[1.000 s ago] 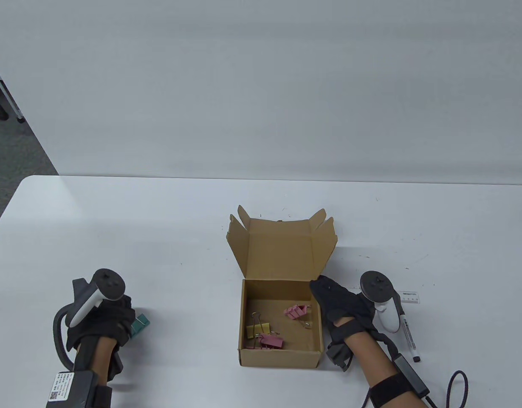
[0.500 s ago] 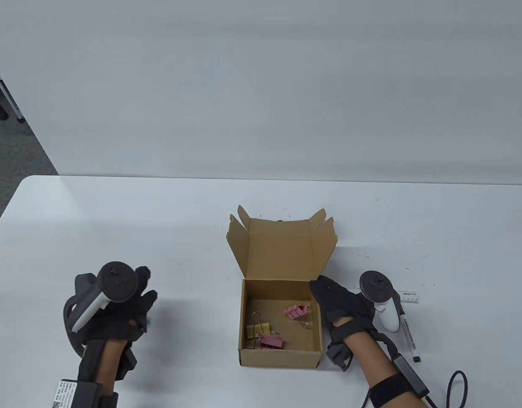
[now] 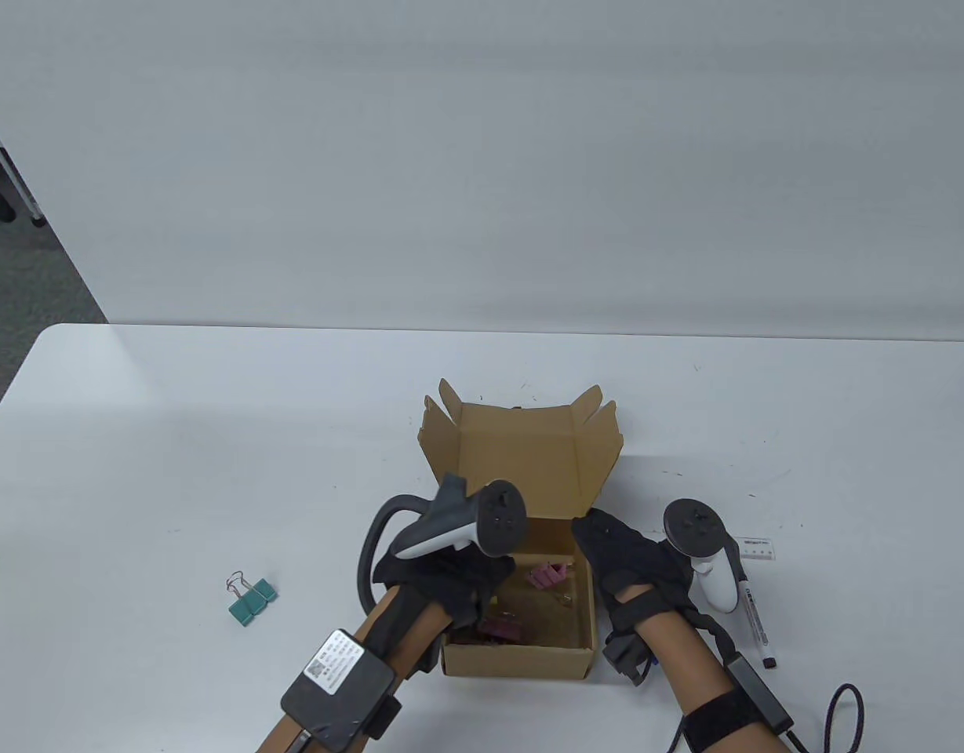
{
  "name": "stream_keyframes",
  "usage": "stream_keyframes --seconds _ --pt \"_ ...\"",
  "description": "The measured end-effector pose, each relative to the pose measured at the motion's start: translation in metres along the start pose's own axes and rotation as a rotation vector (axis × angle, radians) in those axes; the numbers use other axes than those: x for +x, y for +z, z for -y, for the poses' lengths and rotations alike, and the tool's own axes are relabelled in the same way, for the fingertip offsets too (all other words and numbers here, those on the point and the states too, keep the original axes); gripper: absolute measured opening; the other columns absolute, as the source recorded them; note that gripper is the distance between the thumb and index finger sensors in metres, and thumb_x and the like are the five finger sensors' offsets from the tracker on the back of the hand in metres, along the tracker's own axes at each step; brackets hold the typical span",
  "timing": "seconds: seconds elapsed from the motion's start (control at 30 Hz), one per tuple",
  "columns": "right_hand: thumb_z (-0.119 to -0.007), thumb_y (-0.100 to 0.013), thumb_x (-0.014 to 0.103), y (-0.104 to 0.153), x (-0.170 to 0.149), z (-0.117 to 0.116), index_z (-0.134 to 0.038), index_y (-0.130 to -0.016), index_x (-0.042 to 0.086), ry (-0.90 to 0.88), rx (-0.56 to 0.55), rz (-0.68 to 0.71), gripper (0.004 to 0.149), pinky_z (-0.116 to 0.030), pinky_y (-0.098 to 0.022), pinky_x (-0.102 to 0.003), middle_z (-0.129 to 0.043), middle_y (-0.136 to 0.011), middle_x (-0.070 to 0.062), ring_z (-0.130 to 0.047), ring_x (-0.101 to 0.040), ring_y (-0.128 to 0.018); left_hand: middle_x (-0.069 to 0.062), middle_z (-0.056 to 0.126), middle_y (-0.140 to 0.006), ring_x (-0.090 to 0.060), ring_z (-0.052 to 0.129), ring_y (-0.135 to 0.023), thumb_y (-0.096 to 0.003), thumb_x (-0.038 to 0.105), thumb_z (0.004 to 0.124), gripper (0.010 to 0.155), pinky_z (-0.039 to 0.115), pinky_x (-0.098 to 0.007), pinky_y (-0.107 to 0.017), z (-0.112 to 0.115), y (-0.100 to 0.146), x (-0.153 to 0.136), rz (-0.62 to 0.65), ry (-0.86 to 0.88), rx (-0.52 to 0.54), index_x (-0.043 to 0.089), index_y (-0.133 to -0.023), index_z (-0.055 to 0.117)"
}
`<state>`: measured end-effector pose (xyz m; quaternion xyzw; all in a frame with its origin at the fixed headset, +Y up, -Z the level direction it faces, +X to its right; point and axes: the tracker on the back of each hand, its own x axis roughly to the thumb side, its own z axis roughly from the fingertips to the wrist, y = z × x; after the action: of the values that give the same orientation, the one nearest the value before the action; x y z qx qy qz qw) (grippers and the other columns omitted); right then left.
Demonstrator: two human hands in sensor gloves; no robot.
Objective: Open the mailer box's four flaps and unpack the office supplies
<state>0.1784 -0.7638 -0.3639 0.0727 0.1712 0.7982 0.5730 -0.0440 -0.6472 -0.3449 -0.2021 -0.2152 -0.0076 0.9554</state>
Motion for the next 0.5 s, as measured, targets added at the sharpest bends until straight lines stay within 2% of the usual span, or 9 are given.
stream_keyframes --seconds 0.23,0.5 --pt "-0.062 -0.064 0.05 0.0 0.0 0.0 -0.051 -0.109 0.007 0.0 0.005 -0.002 0.063 -0.043 -0.067 -0.07 -0.053 -0.111 -0.022 -0.054 -0.054 -0.095 -0.01 0.074 -0.116 -0.041 0.08 -0.102 -0.0643 0.044 0.081 0.059 0.066 -0.058 -0.071 0.018 -0.049 0.026 -0.021 -0.051 -0.138 0.028 -0.116 0.057" --pt "-0.062 -0.064 0.05 -0.001 0.0 0.0 -0.051 -0.109 0.007 -0.002 0.007 -0.002 0.063 -0.043 -0.067 -0.07 -0.053 -0.111 -0.022 -0.054 -0.054 -0.095 -0.011 0.081 -0.111 -0.04 0.084 -0.098 -0.0629 0.045 0.081 0.057 0.066 -0.059 -0.071 0.033 -0.074 0.043 -0.041 -0.109 -0.17 0.027 -0.114 0.062"
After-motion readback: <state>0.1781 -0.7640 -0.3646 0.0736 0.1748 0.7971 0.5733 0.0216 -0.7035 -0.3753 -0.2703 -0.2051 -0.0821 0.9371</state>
